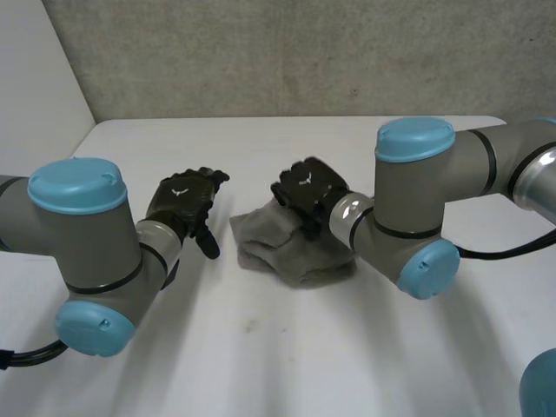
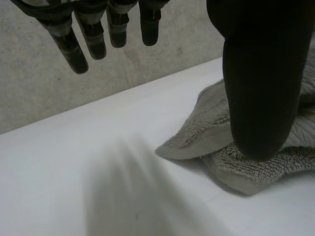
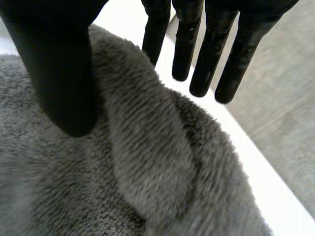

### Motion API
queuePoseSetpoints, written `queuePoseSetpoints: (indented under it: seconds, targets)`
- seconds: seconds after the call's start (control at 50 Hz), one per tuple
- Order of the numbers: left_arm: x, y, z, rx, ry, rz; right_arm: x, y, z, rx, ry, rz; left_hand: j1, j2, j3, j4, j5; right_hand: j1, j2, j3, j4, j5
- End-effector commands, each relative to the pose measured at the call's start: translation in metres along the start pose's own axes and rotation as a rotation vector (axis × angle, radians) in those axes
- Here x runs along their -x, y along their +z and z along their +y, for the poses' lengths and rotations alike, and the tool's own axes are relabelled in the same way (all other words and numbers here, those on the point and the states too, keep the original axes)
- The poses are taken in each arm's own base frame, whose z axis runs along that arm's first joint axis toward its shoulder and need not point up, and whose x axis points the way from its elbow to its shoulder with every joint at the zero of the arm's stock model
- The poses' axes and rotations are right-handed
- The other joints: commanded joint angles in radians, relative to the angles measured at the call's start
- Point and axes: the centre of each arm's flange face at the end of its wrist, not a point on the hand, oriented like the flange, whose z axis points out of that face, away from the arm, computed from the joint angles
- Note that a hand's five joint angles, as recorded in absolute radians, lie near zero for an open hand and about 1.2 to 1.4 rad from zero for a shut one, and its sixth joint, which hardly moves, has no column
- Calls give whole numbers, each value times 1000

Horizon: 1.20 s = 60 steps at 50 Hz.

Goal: Fold the towel.

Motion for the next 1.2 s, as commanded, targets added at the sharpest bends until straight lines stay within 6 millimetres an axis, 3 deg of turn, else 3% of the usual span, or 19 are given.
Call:
queuePoseSetpoints:
  seconds: [0.02,0.1,0.14,0.3,0.38,0.48,0.62,0.82,0.88,1.02,1.2]
  targets:
    - [0,0,-1,-5,0,0,-20,-8,-24,-89,102,101,24,26,25,25,-8,752,831,833,841,848]
    - [0,-1,-2,-6,0,1,-30,-16,-22,-63,114,161,27,29,27,28,-5,752,831,833,841,848]
    - [0,-1,-3,-8,0,1,-56,-23,-10,-13,132,242,30,32,30,31,-2,752,831,833,841,848]
    - [-4,-1,-4,-13,0,11,-80,-48,23,104,191,301,103,105,103,104,71,752,831,833,841,848]
    - [-11,0,-3,-15,3,34,-82,-59,34,137,238,313,150,153,151,151,118,752,831,833,841,848]
    - [-27,3,4,-5,11,73,-71,-67,38,145,310,263,150,153,151,151,118,752,831,833,841,848]
    - [-40,6,5,-15,9,105,-69,-80,20,76,412,232,135,138,136,137,103,752,831,833,841,848]
    - [-63,1,0,-40,7,184,-60,-69,28,94,445,211,144,147,145,145,112,752,831,833,841,848]
    - [-64,2,0,-40,7,186,-58,-55,36,114,453,204,147,150,148,148,115,752,831,833,841,848]
    - [-66,15,17,-6,19,182,-56,-38,34,114,424,232,150,153,151,151,118,752,831,833,841,848]
    - [-68,25,23,-2,22,180,-45,-32,30,127,347,263,156,159,157,157,124,752,831,833,841,848]
